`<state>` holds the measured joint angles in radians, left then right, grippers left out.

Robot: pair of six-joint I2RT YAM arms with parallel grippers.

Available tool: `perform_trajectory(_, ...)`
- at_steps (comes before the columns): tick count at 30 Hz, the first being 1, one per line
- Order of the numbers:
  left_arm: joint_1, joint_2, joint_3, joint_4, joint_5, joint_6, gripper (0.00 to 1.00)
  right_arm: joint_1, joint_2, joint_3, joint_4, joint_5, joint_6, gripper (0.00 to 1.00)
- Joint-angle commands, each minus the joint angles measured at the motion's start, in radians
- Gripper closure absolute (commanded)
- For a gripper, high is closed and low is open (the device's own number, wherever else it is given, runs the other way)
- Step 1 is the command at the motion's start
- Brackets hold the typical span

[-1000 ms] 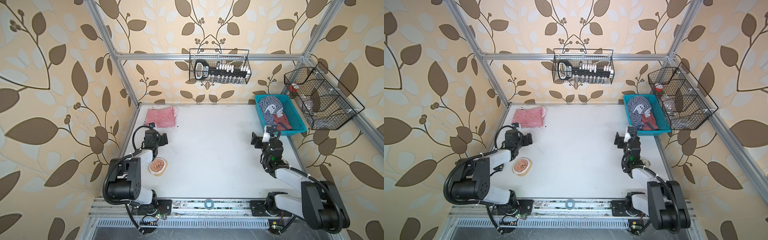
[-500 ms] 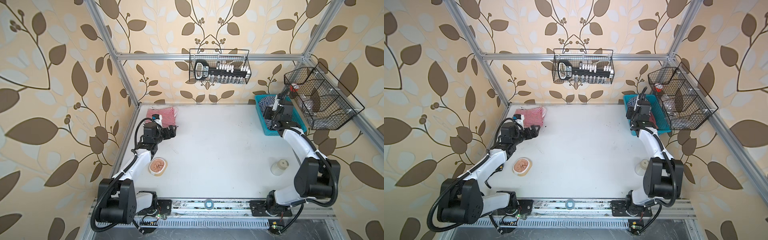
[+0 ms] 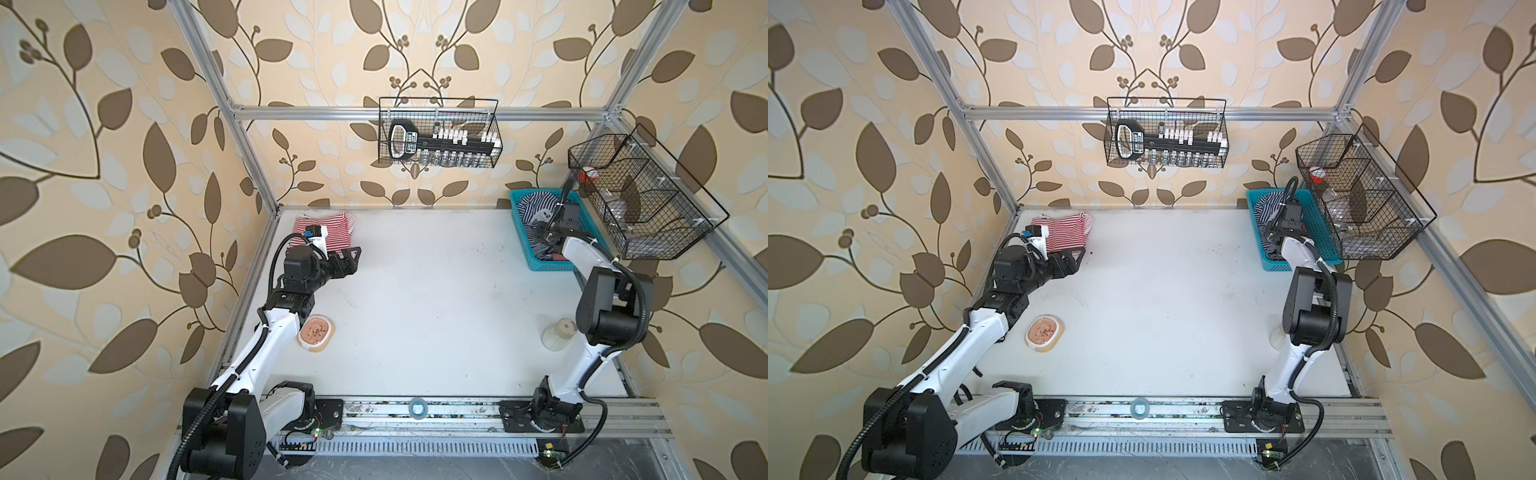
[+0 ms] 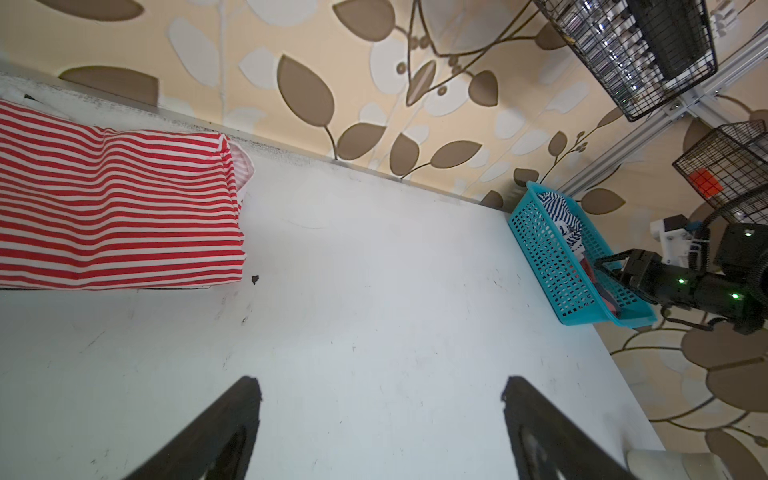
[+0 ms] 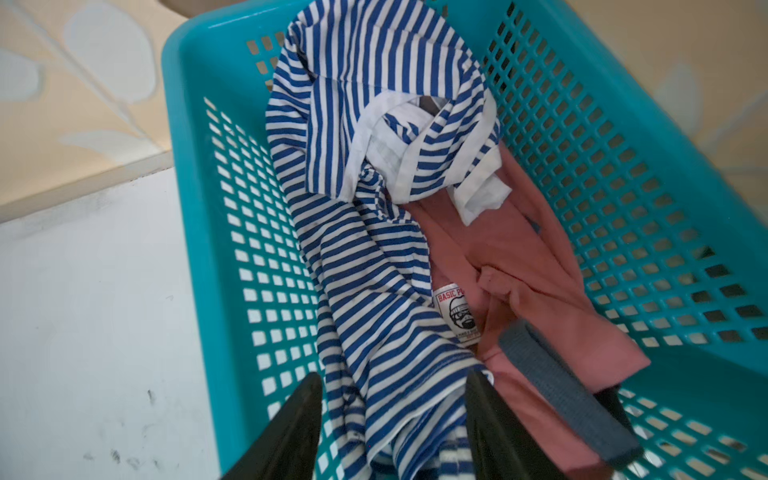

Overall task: Fold and stack the tank tops
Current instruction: 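Lower the right gripper into the basket and grasp the blue striped tank top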

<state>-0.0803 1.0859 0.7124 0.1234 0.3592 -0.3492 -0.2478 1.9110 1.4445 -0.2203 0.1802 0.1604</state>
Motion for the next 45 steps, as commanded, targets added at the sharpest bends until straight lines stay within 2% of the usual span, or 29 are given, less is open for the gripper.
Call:
perform_trajectory(1, -0.012, -0.029, -0.013, 0.005, 0.015, -0.013, 0.07, -0.009, 0.058, 0.080, -0.026, -0.022, 0.017, 0.44)
perform_trajectory(10, -0.019, -0.005, -0.009, -0.001, 0.026, -0.016, 0.07, -0.037, 0.244, 0.265, -0.042, -0.108, 0.088, 0.46)
perform_trajectory(16, -0.021, 0.022, -0.002, -0.005, 0.033, -0.013, 0.07, -0.045, 0.352, 0.387, -0.090, -0.117, 0.100, 0.48)
perform_trajectory(20, -0.021, 0.040, 0.003, -0.010, 0.036, -0.012, 0.07, -0.047, 0.385, 0.431, -0.115, -0.139, 0.102, 0.51)
perform_trajectory(22, -0.022, 0.050, 0.005, -0.013, 0.041, -0.013, 0.07, -0.050, 0.433, 0.512, -0.160, -0.150, 0.108, 0.55)
perform_trajectory(27, -0.022, 0.058, 0.007, -0.016, 0.041, -0.010, 0.07, -0.053, 0.481, 0.589, -0.218, -0.164, 0.111, 0.52)
perform_trajectory(38, -0.024, 0.067, 0.011, -0.031, 0.041, -0.002, 0.07, -0.073, 0.579, 0.744, -0.330, -0.187, 0.139, 0.54)
perform_trajectory(42, -0.026, 0.069, 0.014, -0.037, 0.040, 0.001, 0.07, -0.073, 0.606, 0.792, -0.364, -0.192, 0.138, 0.56)
perform_trajectory(45, -0.026, 0.069, 0.014, -0.041, 0.040, 0.004, 0.07, -0.074, 0.620, 0.818, -0.380, -0.200, 0.137, 0.61)
